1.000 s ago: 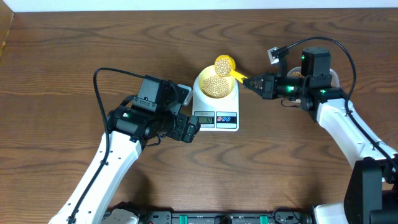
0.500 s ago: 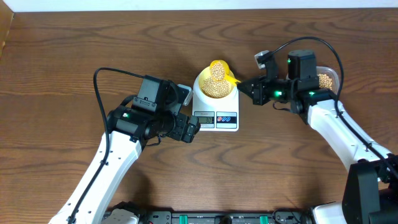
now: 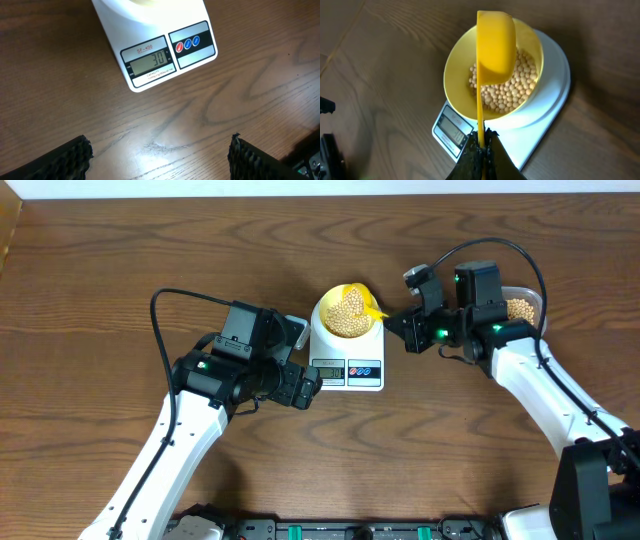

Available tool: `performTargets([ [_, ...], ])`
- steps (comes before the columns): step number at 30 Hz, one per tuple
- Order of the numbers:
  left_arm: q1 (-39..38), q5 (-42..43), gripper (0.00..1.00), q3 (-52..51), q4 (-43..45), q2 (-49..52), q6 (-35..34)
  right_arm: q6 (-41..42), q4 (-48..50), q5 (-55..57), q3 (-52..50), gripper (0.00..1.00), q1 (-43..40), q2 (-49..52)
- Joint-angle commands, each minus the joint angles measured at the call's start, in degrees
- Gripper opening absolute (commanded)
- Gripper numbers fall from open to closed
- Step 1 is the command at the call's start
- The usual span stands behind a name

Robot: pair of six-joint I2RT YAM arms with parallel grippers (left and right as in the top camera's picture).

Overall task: Scoop item into bowl and weigh 50g on scale
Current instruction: 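Tilt the scoop with the right gripper to pour soybeans into the bowl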

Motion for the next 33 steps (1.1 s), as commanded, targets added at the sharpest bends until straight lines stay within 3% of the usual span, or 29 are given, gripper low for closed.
performTargets([
  [1,0.24,0.68,0.89,-0.52,-0.13,-0.9,-0.22,-1.99,-0.07,0.07,2.71,0.01,0.63,0.02],
  [16,0.24,0.68,0.89,-0.52,-0.13,-0.9,-0.22,-9.51,-7.3,6.25,7.1,0.01,2.58,0.02],
  [33,0.24,0.68,0.89,-0.52,-0.13,-0.9,-0.22,-12.09,-7.45,8.66,7.23,0.01,3.26,-0.2],
])
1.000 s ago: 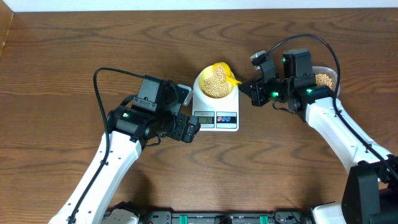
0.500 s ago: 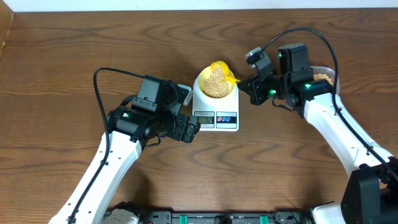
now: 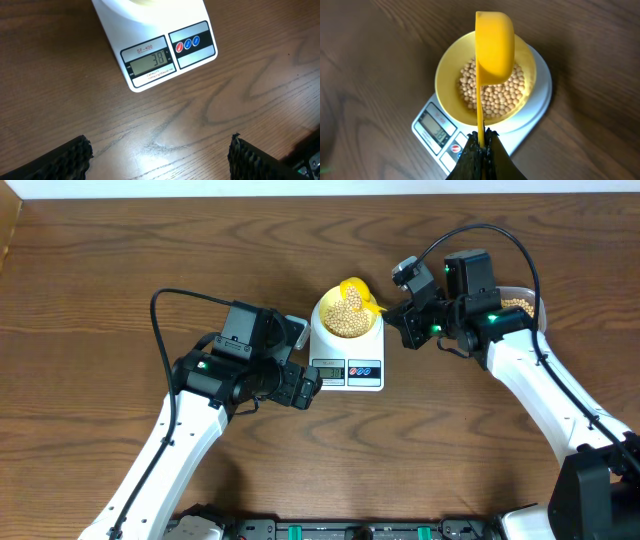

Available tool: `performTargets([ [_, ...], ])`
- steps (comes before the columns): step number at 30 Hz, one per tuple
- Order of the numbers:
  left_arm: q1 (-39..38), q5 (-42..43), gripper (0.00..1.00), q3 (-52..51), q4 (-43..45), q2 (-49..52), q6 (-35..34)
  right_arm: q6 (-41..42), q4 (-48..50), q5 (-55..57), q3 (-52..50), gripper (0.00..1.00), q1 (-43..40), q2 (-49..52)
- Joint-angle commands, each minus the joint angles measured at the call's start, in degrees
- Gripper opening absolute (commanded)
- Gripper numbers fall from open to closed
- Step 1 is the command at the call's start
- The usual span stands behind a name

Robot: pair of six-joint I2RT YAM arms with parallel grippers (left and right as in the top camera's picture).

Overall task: Scoop item into bowl and weigh 50g on scale
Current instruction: 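Tilt the scoop with the right gripper to pour soybeans into the bowl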

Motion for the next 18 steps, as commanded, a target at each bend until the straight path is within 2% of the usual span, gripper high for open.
performTargets([
  [1,0.24,0.68,0.89,-0.52,-0.13,-0.9,-0.22,-2.73,-0.13,0.98,1.46,0.01,0.61,-0.22],
  [18,0.24,0.68,0.89,-0.52,-0.13,-0.9,-0.22,-6.67,-1.36,3.08,1.51,0.01,1.29,-2.91],
])
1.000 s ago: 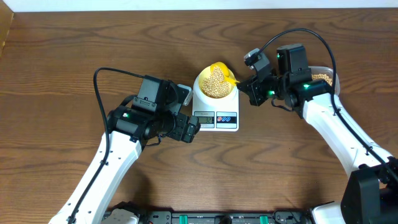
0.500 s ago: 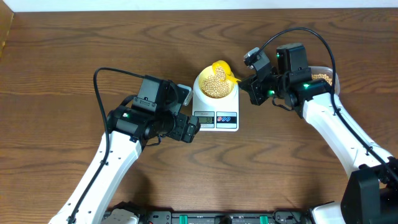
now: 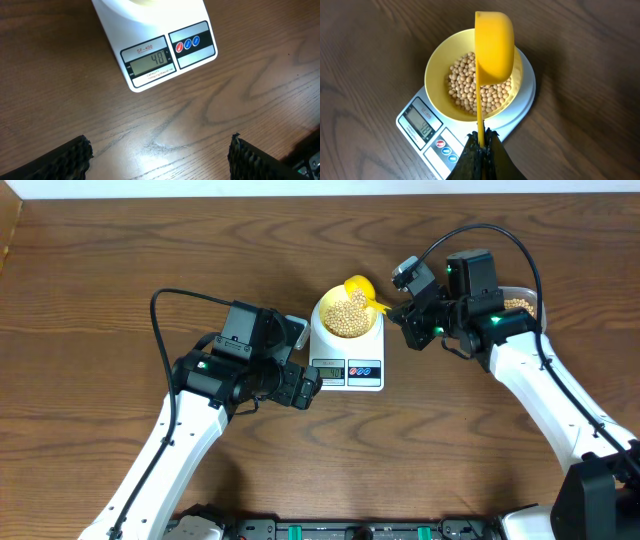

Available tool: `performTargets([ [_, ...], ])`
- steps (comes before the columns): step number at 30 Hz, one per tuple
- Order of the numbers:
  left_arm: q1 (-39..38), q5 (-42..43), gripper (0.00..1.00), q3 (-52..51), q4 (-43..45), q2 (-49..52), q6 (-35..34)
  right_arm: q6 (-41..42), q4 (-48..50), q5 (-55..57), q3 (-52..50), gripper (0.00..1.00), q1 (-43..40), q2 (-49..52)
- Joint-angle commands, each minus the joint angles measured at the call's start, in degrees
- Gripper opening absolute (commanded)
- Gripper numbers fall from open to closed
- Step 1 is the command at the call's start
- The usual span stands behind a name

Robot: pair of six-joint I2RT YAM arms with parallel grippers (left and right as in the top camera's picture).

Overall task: Scoop item into bowl and weigh 50g on scale
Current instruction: 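Tilt the scoop with the right gripper to pour soybeans into the bowl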

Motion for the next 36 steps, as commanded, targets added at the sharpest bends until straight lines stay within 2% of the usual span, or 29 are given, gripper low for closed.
performTargets([
  [1,0.24,0.68,0.89,-0.52,-0.13,-0.9,-0.22,-1.79,-0.02,0.15,1.33,0.01,1.46,-1.4],
  [5,0.24,0.68,0.89,-0.52,-0.13,-0.9,-0.22,-4.42,-0.07,1.09,1.33,0.01,3.48,-1.4],
  [12,0.24,0.68,0.89,-0.52,-0.13,-0.9,-0.22,-7.32,-0.48,10.78,1.33,0.01,6.78,-1.4],
  [22,0.24,0.68,0.89,-0.52,-0.13,-0.9,-0.22,-10.25,-0.46,12.13,1.42,0.01,6.82,-1.73],
  [36,0.24,0.68,0.89,-0.52,-0.13,-0.9,-0.22,-10.32,-1.05,12.11,1.68,0.01,6.8,-6.91],
])
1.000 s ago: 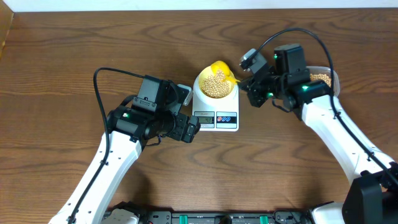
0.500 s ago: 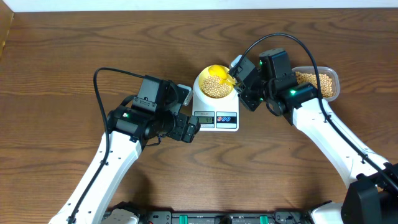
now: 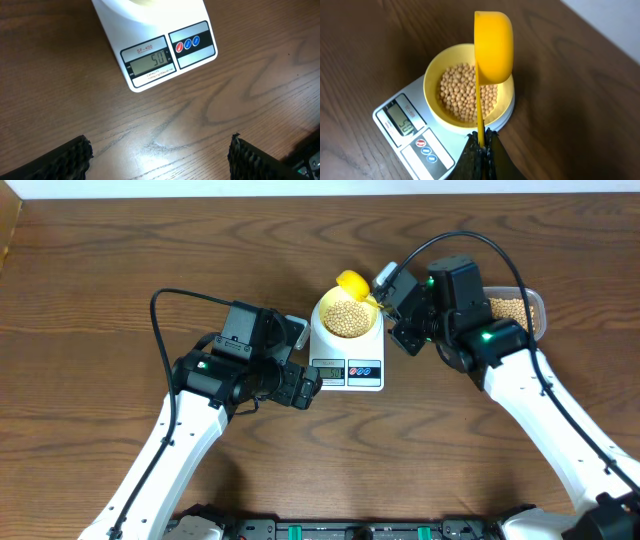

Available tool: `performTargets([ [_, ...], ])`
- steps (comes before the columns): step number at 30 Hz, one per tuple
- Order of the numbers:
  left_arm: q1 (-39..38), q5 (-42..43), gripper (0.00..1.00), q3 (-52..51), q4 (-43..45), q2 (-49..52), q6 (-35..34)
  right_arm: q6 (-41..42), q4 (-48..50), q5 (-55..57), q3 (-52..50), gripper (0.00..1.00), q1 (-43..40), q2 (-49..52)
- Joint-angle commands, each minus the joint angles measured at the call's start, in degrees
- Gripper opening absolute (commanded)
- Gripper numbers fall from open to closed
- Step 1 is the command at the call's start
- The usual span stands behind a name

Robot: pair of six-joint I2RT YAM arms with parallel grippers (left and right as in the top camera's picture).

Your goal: Scoop item into bowl and weigh 50g on scale

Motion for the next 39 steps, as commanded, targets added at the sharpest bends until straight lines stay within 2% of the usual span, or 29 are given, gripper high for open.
performTargets([
  [1,0.24,0.66,0.89,-0.52,-0.13,-0.87,-0.22,-0.83,-1.01,0.17,1.36,0.01,0.2,-0.83],
  [15,0.24,0.68,0.89,-0.52,-0.13,-0.87,-0.22,-0.11,-2.49,-0.63,1.36,0.01,0.2,-0.24],
  [20,0.24,0.68,0.89,-0.52,-0.13,-0.87,-0.22,12.04,0.39,-1.79,1.36,0.01,-1.51,-0.24],
  [26,0.24,0.68,0.89,-0.52,-0.13,-0.87,-0.22,15.41,1.7,-9.27,1.36,0.01,-6.67,-0.24],
  [30,0.24,0.68,0.89,-0.52,-0.13,-0.87,-0.22,18.86,1.75,-10.29,1.36,0.01,-10.19,-0.24],
  [39,0.24,0.68,0.89,-0.52,-0.13,-0.87,-0.22,14.16,3.08,-12.87,1.36,0.01,-10.75,-0.22],
])
